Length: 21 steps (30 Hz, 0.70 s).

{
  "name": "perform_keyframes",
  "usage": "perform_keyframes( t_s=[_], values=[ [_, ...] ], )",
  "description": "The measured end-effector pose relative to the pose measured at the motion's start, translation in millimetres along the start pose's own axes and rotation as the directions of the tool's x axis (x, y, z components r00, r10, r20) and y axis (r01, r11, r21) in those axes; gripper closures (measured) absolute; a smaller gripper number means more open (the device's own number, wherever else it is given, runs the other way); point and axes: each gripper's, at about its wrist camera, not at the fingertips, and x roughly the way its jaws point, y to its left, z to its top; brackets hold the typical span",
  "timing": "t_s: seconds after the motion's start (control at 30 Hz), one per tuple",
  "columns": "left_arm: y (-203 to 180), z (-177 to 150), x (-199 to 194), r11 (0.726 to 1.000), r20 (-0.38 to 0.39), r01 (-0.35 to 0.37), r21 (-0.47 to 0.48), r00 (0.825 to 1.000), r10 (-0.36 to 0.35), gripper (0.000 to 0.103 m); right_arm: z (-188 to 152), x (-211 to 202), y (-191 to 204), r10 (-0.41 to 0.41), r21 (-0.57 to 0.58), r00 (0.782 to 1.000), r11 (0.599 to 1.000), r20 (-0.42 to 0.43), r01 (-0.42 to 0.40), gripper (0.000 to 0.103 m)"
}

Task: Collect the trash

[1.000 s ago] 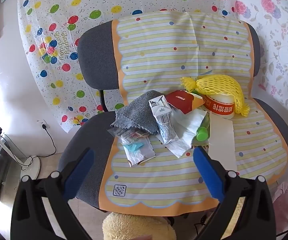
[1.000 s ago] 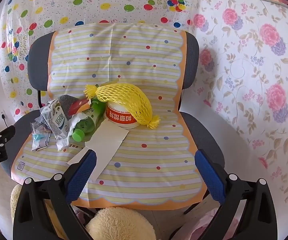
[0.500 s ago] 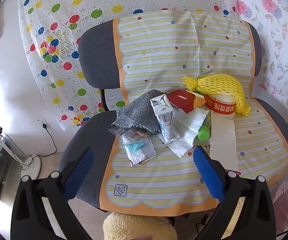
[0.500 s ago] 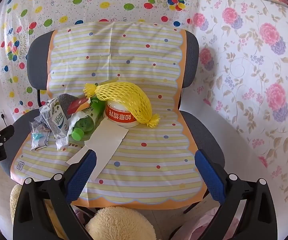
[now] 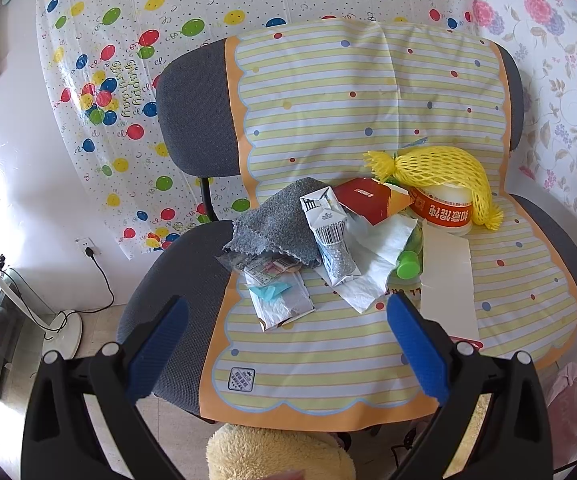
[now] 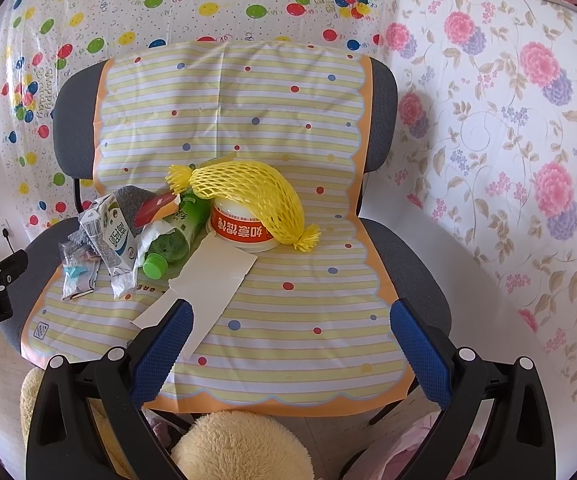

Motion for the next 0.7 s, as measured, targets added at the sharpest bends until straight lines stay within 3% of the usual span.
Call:
perform_keyframes(
  t_s=[0.7],
  values=[
    [-2.0, 0.4, -0.7, 1.000, 0.004, -0.008, 0.001, 1.000, 0.008, 0.006, -1.1, -0.4, -2.2, 0.002, 0.003, 1.000, 1.000, -0.003, -0.002, 0.006]
  ],
)
